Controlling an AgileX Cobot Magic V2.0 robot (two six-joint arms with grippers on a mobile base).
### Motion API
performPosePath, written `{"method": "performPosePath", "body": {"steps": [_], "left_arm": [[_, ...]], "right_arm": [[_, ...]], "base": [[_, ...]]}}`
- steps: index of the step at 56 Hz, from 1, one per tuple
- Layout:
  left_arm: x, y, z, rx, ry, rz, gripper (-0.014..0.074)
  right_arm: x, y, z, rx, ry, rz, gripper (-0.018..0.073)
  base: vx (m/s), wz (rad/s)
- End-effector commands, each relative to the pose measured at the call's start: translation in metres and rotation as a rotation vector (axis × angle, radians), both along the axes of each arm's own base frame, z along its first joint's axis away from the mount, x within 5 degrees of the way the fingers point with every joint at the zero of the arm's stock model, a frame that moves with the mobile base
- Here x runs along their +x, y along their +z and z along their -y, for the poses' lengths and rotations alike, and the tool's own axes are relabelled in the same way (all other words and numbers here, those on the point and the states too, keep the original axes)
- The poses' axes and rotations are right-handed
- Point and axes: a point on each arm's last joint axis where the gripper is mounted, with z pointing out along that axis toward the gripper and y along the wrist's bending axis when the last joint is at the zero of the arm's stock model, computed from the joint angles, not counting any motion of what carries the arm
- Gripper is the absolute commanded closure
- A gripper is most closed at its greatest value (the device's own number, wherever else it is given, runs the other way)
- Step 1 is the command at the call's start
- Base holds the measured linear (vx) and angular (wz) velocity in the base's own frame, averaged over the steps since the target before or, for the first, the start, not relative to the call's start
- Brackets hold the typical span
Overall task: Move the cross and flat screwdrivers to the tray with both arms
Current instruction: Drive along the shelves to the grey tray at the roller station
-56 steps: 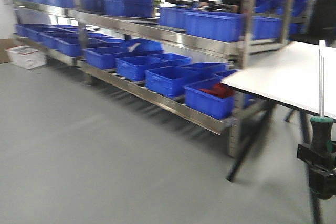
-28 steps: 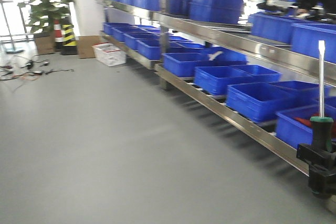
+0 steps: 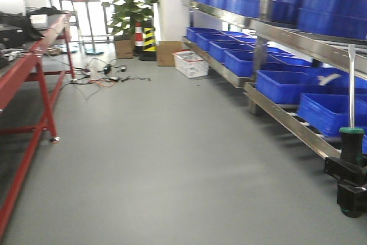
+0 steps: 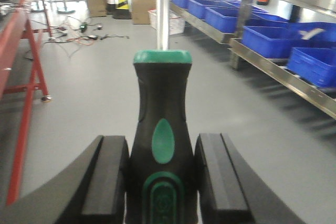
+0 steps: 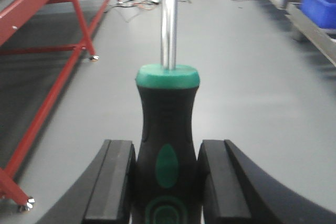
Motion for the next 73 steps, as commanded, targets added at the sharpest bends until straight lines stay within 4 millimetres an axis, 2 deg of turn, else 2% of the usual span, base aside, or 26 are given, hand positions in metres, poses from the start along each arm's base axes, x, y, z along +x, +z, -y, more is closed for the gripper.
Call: {"method": "performPosePath", "body": {"steps": [1,30,73], "left_arm": [[-0.0005,0.0183,0.0,-0.021,0.003,0.125,0.0599],[-0.0005,0.0183,0.0,-0.021,0.003,0.125,0.0599],[-0.0005,0.0183,0.0,-0.021,0.003,0.125,0.0599]], "right_arm": [[0.0008,0.0179,0.0021,0.022,-0.027,0.113,0.0567],[0.0008,0.0179,0.0021,0.022,-0.027,0.113,0.0567],[0.0008,0.0179,0.0021,0.022,-0.027,0.113,0.0567]], "base": [[0.59,0.44],[0.59,0.29],[0.55,-0.3]]}}
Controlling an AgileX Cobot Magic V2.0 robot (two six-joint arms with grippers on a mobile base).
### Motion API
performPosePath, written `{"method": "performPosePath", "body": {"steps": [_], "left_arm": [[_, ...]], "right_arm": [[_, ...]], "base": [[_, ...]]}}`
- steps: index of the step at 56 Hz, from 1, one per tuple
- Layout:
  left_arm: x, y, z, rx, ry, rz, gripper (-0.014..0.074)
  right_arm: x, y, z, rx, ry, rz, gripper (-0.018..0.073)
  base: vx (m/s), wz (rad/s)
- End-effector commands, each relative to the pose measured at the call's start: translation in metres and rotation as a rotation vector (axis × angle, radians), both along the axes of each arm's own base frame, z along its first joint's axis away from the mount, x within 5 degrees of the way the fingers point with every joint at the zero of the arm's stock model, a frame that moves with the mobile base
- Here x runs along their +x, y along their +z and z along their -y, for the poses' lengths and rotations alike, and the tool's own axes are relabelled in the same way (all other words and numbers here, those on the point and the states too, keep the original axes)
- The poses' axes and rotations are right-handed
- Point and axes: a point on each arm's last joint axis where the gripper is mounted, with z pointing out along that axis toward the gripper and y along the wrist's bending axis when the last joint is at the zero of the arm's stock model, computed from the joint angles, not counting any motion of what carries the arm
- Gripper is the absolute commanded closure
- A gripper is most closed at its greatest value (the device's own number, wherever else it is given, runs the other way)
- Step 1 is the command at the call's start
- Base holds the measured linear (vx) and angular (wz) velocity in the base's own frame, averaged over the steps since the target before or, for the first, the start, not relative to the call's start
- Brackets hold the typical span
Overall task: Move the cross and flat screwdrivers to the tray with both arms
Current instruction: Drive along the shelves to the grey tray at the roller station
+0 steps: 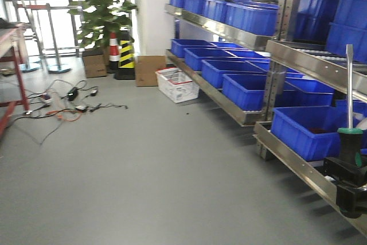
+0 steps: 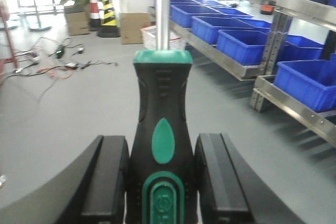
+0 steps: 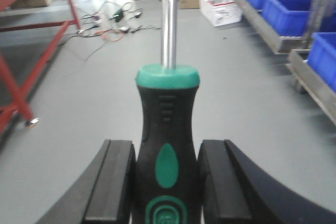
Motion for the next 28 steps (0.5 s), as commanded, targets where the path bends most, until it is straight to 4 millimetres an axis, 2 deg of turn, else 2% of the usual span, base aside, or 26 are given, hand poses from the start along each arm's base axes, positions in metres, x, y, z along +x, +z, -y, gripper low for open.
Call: {"method": "performPosePath", "body": {"steps": [1,14,28], "left_arm": [[-0.0005,0.0183,0.0,-0.021,0.003,0.125,0.0599],[-0.0005,0.0182,0.0,-0.021,0.003,0.125,0.0599],[-0.0005,0.0182,0.0,-0.021,0.003,0.125,0.0599]], "right_arm": [[0.0008,0.0179,0.0023,0.022,-0.028,0.113,0.0567],[0.0008,0.0179,0.0023,0.022,-0.028,0.113,0.0567],[0.0008,0.0179,0.0023,0.022,-0.028,0.113,0.0567]], "base": [[0.52,-0.35],[0.51,-0.42],[0.46,-0.58]]}}
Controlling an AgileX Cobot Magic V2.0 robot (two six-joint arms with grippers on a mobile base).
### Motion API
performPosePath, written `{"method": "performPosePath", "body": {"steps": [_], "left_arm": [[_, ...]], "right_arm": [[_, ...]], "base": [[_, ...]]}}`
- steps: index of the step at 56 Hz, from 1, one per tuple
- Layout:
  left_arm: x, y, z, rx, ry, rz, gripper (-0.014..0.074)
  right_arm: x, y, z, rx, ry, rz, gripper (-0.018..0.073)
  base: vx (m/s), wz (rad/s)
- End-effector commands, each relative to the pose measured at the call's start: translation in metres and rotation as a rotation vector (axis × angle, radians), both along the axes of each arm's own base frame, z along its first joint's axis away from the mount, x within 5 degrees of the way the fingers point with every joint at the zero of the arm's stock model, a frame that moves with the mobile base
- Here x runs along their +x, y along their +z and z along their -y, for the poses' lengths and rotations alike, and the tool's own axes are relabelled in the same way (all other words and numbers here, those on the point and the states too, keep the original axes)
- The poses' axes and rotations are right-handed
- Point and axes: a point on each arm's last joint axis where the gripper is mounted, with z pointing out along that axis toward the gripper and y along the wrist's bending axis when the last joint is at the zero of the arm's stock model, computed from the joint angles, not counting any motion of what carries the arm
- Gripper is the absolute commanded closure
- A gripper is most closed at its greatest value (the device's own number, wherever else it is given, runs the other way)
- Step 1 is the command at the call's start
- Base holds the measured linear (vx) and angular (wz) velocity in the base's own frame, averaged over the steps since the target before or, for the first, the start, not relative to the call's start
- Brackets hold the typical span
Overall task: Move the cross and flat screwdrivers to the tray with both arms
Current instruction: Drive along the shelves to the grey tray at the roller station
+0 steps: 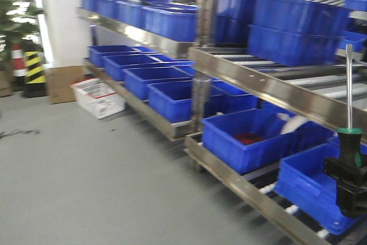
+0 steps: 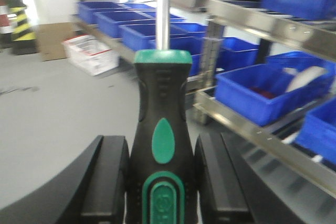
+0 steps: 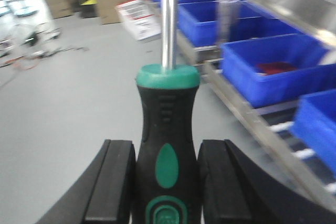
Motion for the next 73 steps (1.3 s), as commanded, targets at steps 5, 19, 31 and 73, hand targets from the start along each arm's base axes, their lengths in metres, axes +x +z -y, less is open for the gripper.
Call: {"method": "performPosePath", "body": {"steps": [5,19,31,73], "left_arm": [[-0.0005,0.0184,0.0,-0.021,0.003,0.126,0.0599],[-0.0005,0.0182,0.0,-0.021,0.003,0.125,0.0599],[-0.0005,0.0183,0.0,-0.021,0.003,0.126,0.0599],[-0.0005,0.0183,0.0,-0.021,0.003,0.126,0.0599]], "right_arm": [[0.0009,0.0179,0.0024,0.022,-0.029,0.113,0.0567],[0.0009,0.0179,0.0024,0.022,-0.029,0.113,0.0567],[0.0009,0.0179,0.0024,0.022,-0.029,0.113,0.0567],[0.0009,0.0179,0.0024,0.022,-0.029,0.113,0.0567]], "base": [[0.43,-0.7],[0.4,-0.8],[0.35,-0.8],[0.28,-0.57]]}}
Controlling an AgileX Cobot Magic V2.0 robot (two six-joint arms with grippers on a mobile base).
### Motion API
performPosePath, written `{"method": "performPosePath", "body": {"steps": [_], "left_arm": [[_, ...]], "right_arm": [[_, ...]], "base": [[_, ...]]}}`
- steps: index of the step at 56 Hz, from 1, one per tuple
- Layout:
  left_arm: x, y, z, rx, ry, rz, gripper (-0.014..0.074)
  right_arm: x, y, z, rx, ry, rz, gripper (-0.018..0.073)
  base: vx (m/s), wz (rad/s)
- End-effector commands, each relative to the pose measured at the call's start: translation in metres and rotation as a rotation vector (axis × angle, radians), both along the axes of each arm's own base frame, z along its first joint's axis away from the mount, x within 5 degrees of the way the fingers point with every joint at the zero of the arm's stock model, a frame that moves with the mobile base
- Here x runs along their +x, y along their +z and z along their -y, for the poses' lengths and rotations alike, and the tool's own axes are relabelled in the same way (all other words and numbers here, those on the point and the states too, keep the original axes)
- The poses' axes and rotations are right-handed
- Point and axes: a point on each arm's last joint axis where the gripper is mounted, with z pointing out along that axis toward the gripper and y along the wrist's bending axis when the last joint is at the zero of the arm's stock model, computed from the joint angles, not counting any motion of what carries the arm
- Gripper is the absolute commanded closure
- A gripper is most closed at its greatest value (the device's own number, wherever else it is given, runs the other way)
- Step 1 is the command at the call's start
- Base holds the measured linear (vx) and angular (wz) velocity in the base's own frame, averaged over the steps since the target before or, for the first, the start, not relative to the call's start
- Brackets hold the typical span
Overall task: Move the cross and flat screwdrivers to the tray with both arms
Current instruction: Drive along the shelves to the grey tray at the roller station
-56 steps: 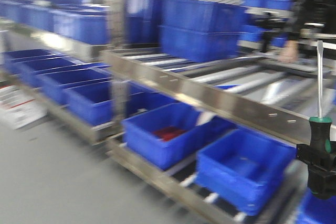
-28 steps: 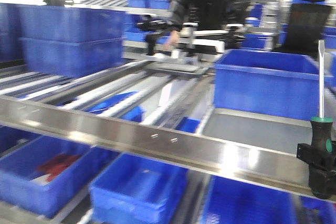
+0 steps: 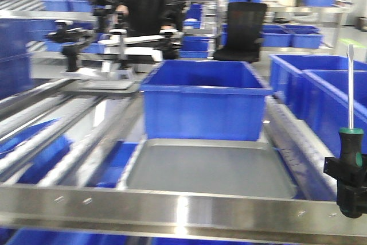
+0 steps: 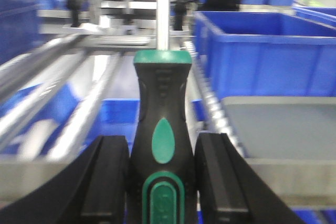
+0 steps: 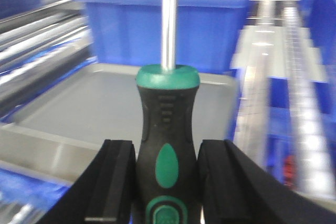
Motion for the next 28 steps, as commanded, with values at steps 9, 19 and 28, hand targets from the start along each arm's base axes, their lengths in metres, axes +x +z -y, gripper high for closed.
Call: {"method": "performPosePath", "body": {"steps": [9,19,28], "left_arm": [[-0.0005,0.0183,0.0,-0.021,0.003,0.126,0.0599],[-0.0005,0.0183,0.0,-0.021,0.003,0.126,0.0599],[-0.0005,0.0183,0.0,-0.021,0.003,0.126,0.0599]], "right_arm": [[0.0009,0.0179,0.0024,0.022,-0.029,0.113,0.0567],[0.0009,0.0179,0.0024,0.022,-0.029,0.113,0.0567],[0.0009,0.0179,0.0024,0.022,-0.029,0.113,0.0567]], "base": [[0.21,-0.34],[0.14,-0.09],[0.07,-0.02]]}}
